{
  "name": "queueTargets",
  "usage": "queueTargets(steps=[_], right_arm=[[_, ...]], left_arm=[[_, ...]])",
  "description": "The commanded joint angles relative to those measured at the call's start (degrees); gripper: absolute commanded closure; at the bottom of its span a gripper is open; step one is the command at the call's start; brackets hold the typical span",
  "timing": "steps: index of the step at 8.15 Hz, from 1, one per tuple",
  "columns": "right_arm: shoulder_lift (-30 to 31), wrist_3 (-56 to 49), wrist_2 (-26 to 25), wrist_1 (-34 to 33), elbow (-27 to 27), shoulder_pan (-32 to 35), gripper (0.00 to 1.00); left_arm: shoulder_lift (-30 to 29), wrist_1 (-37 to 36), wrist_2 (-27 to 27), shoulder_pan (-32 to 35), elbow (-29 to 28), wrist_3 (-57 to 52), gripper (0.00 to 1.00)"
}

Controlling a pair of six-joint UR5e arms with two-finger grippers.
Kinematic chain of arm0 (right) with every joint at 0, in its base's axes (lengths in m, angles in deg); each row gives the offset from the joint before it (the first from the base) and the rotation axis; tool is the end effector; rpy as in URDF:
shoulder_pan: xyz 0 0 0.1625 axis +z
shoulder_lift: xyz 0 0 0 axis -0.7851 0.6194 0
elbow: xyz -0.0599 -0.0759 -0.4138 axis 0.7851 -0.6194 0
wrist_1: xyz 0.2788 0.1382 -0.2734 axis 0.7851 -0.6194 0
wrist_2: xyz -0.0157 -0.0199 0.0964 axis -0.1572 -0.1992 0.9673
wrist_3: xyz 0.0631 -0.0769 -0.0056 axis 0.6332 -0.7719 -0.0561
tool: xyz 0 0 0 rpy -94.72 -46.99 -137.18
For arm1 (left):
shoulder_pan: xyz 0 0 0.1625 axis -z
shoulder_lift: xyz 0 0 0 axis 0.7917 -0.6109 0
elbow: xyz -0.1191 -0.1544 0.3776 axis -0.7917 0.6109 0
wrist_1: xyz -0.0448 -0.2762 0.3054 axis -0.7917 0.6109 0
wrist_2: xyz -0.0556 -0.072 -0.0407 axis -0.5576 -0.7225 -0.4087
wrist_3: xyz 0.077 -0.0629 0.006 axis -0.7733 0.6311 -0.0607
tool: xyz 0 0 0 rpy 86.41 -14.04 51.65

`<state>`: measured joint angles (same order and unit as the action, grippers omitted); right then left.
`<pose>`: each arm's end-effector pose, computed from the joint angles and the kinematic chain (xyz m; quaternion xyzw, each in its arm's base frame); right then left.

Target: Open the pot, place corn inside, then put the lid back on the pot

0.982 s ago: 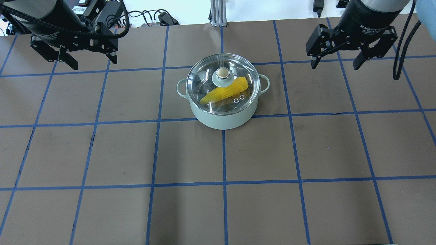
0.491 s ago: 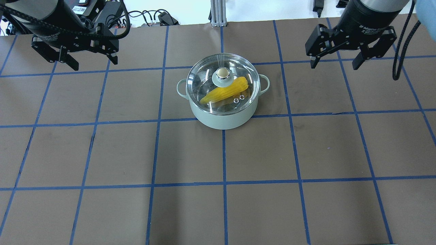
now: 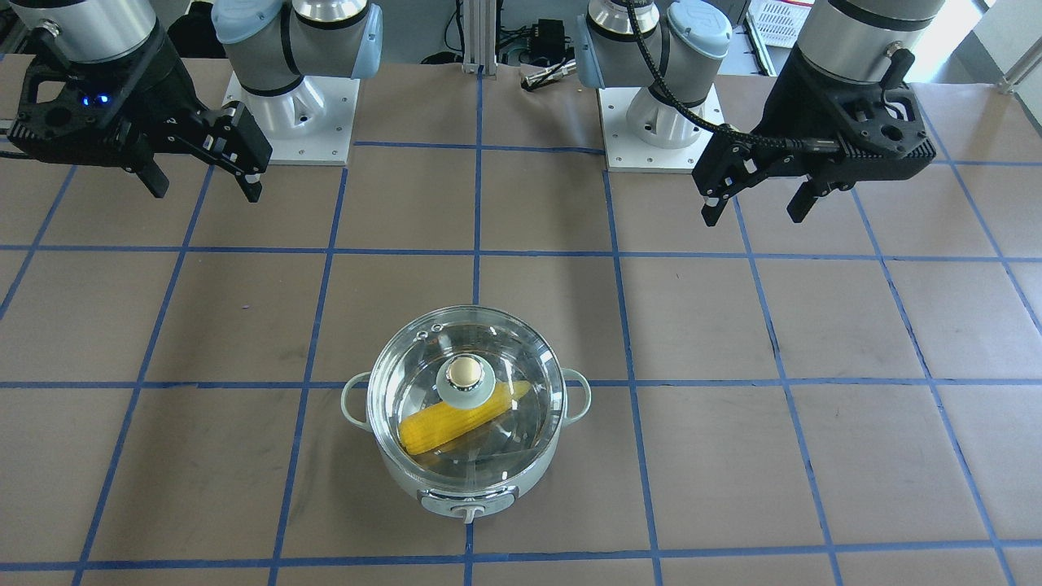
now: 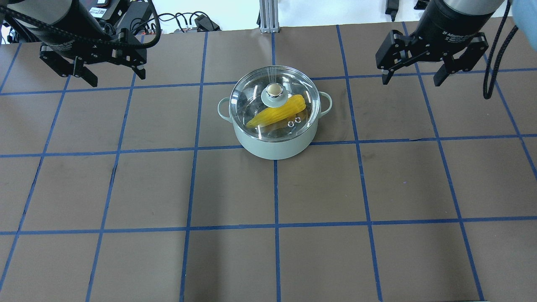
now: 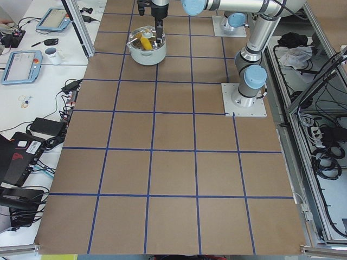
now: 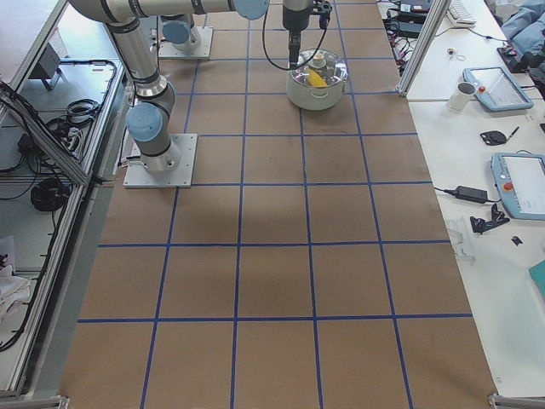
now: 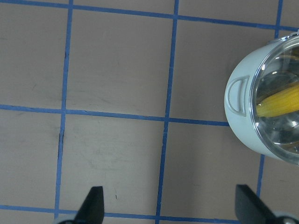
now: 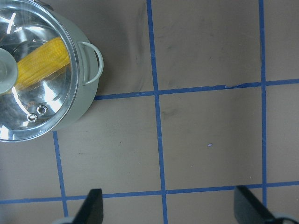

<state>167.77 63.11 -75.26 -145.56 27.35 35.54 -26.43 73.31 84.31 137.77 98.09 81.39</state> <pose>0.1134 -0.4919 0.5216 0.0382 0.9991 -0.0113 0.0171 -0.0967 -0.5039 0.5290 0.0520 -0.9970 0.0553 0.0148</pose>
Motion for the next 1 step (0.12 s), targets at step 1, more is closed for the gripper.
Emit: queueTargets(steps=[1], right_arm=[[-0.1, -0.1, 0.0, 0.0, 0.0, -0.1, 0.0]], left_arm=[[0.1, -0.2, -0.1, 0.0, -0.1, 0.0, 0.0]])
